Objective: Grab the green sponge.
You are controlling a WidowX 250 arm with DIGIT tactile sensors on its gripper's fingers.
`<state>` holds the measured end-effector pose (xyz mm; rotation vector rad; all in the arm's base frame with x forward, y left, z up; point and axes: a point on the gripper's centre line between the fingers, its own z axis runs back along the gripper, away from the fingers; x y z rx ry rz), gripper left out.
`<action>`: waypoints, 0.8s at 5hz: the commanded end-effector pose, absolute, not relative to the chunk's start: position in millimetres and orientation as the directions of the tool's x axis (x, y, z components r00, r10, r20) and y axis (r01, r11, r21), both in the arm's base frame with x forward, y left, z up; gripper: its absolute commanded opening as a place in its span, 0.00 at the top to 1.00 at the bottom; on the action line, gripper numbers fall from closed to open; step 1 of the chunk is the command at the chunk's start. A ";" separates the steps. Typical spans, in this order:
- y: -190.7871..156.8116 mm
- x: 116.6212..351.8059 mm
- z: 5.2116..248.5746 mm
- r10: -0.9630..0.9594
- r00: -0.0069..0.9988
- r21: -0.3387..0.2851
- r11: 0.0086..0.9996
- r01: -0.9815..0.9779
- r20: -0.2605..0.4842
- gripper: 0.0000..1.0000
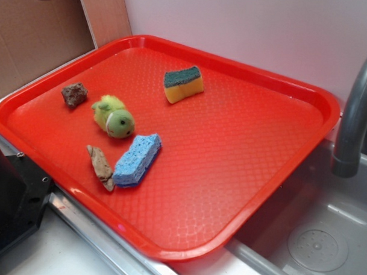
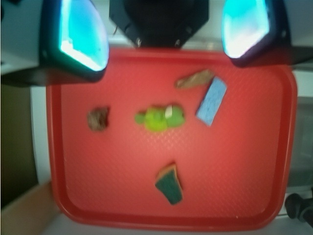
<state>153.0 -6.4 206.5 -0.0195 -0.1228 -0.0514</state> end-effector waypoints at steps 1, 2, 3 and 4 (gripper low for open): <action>6.4 208.7 175.9 -0.173 0.957 0.057 0.985 0.164 0.232 0.00; 2.4 234.8 150.3 -0.237 0.939 0.071 0.972 0.226 0.249 0.00; 0.6 258.3 115.4 -0.292 0.930 0.067 0.956 0.284 0.224 0.00; 0.8 275.6 84.7 -0.322 0.930 0.059 0.947 0.317 0.175 0.00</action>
